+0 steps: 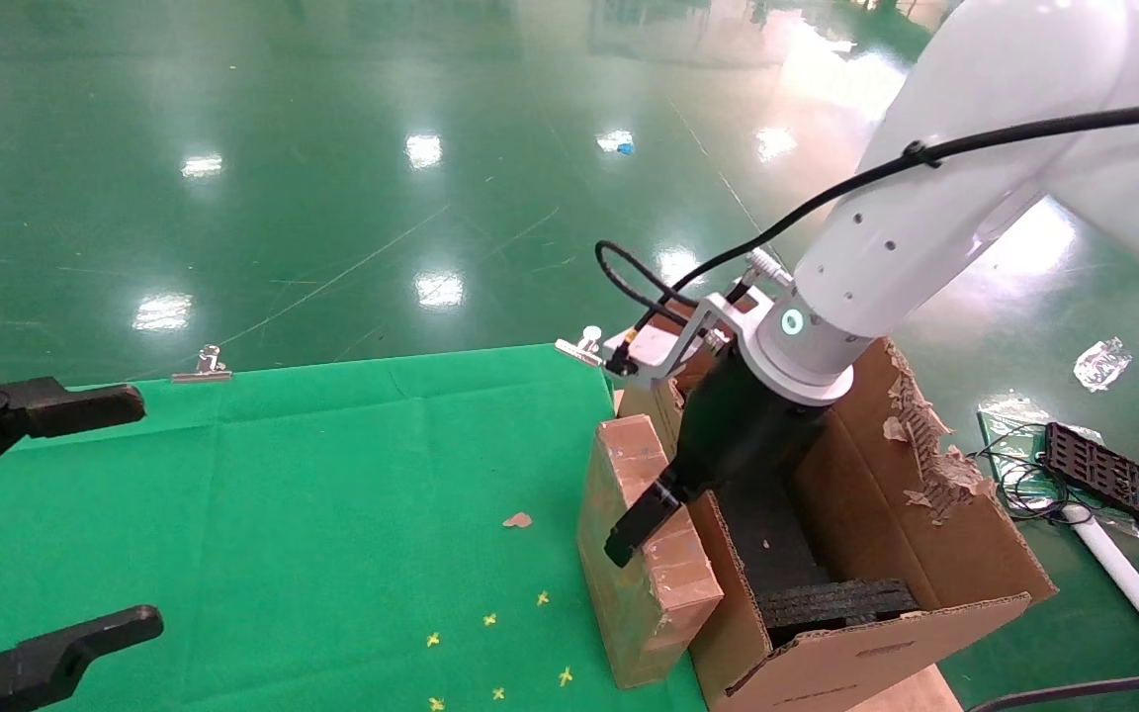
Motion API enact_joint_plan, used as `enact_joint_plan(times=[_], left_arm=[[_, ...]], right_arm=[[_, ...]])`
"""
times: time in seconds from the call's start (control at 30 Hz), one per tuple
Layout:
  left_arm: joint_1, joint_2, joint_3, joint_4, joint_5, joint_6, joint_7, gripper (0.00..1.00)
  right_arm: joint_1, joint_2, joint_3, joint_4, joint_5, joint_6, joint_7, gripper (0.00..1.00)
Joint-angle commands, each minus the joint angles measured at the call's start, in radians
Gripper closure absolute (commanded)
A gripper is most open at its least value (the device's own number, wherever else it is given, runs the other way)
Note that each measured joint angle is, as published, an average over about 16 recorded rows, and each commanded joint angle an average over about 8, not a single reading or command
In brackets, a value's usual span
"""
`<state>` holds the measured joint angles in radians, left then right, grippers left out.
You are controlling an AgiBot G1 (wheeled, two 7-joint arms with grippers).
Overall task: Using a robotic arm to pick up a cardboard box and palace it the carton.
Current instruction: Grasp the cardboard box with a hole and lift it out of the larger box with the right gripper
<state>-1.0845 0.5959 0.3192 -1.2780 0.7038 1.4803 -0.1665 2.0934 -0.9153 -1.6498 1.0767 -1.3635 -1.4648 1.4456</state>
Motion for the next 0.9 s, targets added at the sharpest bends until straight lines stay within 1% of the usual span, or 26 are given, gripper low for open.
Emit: enact_joint_plan(times=[0.03, 0.07, 0.2, 0.23, 0.27, 0.3, 0.33, 0.37, 0.9], left_arm=[[0.0, 0.0, 0.0, 0.0, 0.0, 0.0, 0.0, 0.13], [0.0, 0.0, 0.0, 0.0, 0.0, 0.0, 0.0, 0.23], [0.0, 0.0, 0.0, 0.0, 0.0, 0.0, 0.0, 0.72], [0.0, 0.0, 0.0, 0.0, 0.0, 0.0, 0.0, 0.82], [0.0, 0.0, 0.0, 0.0, 0.0, 0.0, 0.0, 0.91], [0.0, 0.0, 0.0, 0.0, 0.0, 0.0, 0.0, 0.96], [0.0, 0.0, 0.0, 0.0, 0.0, 0.0, 0.0, 0.99], [0.0, 0.0, 0.0, 0.0, 0.0, 0.0, 0.0, 1.0], [0.0, 0.0, 0.001, 0.0, -0.001, 0.0, 0.0, 1.0]], right_arm=[[-0.004, -0.006, -0.006, 0.004, -0.007, -0.001, 0.008, 1.0], [-0.005, -0.006, -0.008, 0.008, -0.01, 0.0, 0.012, 1.0], [-0.011, -0.007, -0.015, 0.022, -0.02, 0.002, 0.027, 1.0], [-0.013, -0.007, -0.016, 0.025, -0.021, 0.002, 0.03, 1.0], [-0.014, -0.007, -0.017, 0.027, -0.023, 0.003, 0.032, 1.0], [-0.015, -0.008, -0.019, 0.03, -0.024, 0.003, 0.035, 1.0], [-0.016, -0.008, -0.019, 0.031, -0.025, 0.003, 0.037, 1.0], [-0.017, -0.009, -0.021, 0.033, -0.026, 0.003, 0.038, 1.0], [-0.028, -0.015, -0.032, 0.032, -0.032, -0.007, 0.047, 1.0]])
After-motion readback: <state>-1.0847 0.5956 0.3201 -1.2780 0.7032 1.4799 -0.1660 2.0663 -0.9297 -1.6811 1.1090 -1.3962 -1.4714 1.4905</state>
